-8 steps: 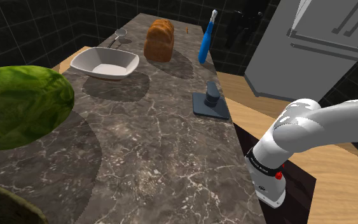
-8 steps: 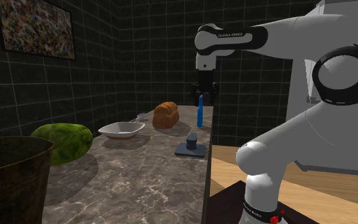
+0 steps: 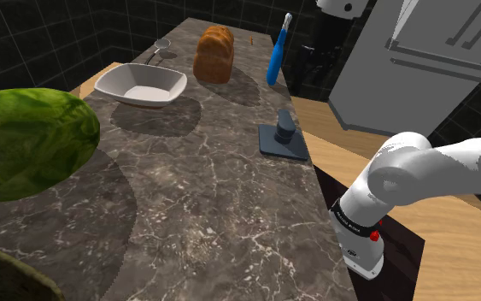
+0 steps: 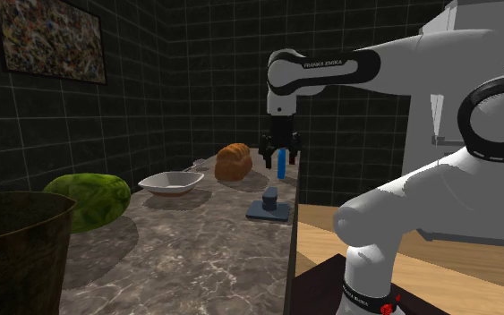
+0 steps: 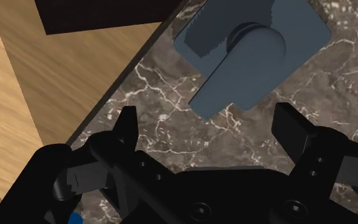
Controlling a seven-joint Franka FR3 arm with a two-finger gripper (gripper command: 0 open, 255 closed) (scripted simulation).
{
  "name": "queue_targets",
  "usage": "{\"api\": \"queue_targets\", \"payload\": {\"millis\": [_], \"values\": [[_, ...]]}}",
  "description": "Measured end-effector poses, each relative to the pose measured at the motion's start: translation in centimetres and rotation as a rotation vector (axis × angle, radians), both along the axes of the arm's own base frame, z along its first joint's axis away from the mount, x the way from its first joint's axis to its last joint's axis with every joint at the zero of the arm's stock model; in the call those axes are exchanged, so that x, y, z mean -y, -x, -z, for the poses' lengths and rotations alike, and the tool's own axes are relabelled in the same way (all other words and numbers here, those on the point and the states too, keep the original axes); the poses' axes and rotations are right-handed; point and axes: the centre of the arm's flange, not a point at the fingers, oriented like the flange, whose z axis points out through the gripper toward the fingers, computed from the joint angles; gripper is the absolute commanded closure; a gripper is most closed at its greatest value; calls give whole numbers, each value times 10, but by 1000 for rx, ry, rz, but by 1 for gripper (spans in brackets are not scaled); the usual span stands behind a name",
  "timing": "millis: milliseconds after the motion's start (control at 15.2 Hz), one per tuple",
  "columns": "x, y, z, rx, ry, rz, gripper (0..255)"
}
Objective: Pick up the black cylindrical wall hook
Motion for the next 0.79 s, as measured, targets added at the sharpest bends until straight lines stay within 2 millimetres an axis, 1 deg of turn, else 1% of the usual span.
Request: {"api": "queue_targets", "payload": {"millis": [198, 330, 396, 528, 792], "values": [[-26, 13, 25, -12, -10, 17, 0], [-39, 19, 44, -20, -18, 28, 0], [-46, 21, 48, -23, -21, 33, 0], [-51, 24, 60, -25, -23, 36, 0], [-54, 25, 83, -26, -23, 38, 0]]}}
